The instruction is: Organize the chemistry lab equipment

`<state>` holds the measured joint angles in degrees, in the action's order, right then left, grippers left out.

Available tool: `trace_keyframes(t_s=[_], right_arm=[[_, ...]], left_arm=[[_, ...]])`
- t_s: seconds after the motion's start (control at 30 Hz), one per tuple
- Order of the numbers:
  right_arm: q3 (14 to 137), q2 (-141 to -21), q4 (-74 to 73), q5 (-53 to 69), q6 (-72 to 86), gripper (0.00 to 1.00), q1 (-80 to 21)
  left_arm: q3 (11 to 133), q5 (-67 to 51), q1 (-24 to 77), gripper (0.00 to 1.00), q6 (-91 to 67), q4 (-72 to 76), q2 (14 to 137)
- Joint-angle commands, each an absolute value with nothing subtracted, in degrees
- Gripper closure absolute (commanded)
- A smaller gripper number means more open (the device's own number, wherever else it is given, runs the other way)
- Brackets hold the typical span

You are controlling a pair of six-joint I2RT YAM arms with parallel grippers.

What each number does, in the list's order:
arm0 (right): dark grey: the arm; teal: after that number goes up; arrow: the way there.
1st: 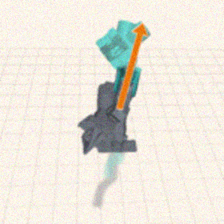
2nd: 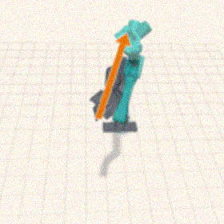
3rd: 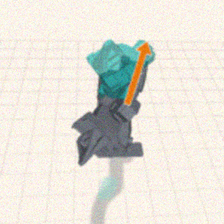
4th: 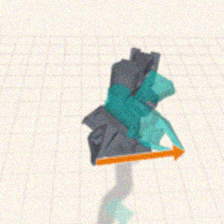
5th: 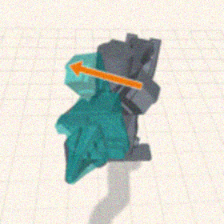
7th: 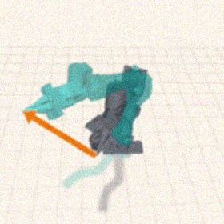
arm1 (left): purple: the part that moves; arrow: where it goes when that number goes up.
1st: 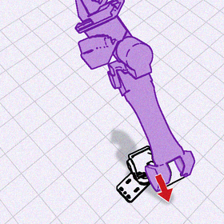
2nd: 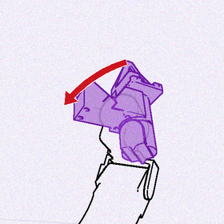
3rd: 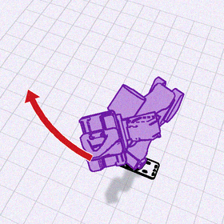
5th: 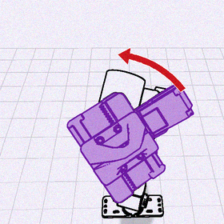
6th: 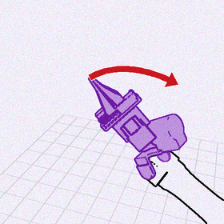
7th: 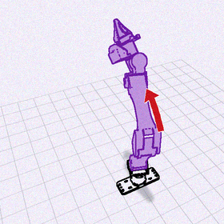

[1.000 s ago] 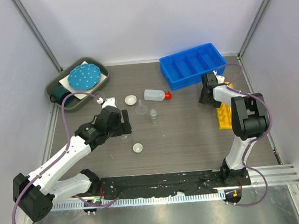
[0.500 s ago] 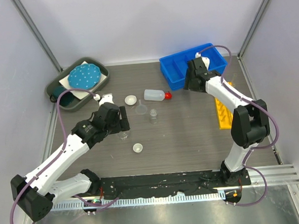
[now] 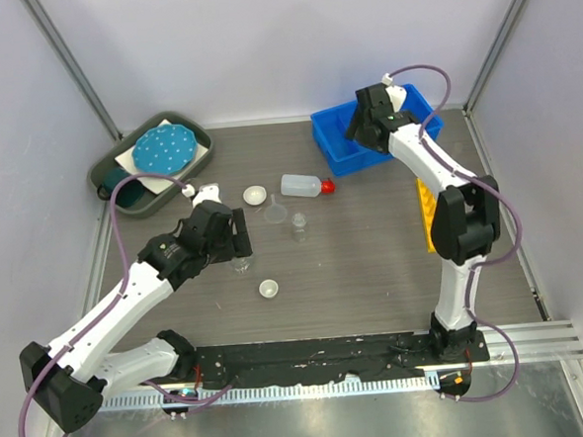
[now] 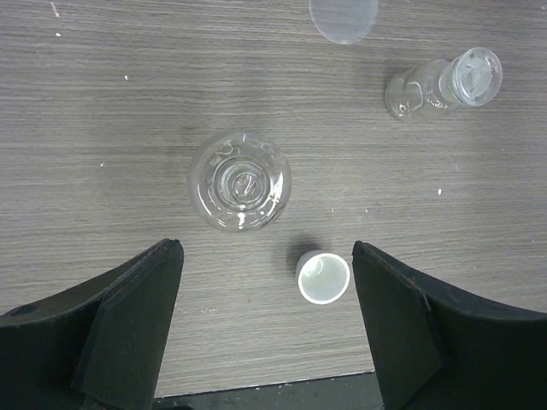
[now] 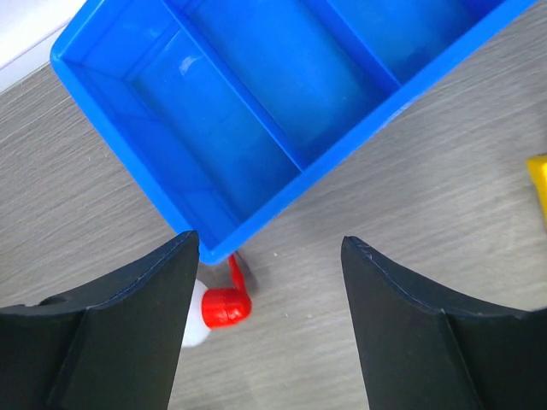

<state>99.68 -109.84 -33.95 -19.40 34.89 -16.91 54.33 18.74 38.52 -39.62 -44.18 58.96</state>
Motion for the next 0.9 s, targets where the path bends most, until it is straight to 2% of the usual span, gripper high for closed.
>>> trace_keyframes(t_s=[0.0, 0.3, 0.87], right_arm=[[106.51, -115.3, -34.02, -19.52, 41.91, 0.27, -17.67], [116.88, -126.47, -37.17, -18.81, 46.58, 0.27, -18.81], [119.96, -132.8, -39.19, -18.28, 49.66, 0.3, -19.78]], left_arm=[[56.78, 15.66, 38.67, 0.15, -39.02, -43.95, 57.66], [56.25, 14.5, 38.67, 0.16, -38.94, -43.68, 55.46], [55.46, 12.39, 38.67, 0.16, -37.27, -44.3, 52.73]])
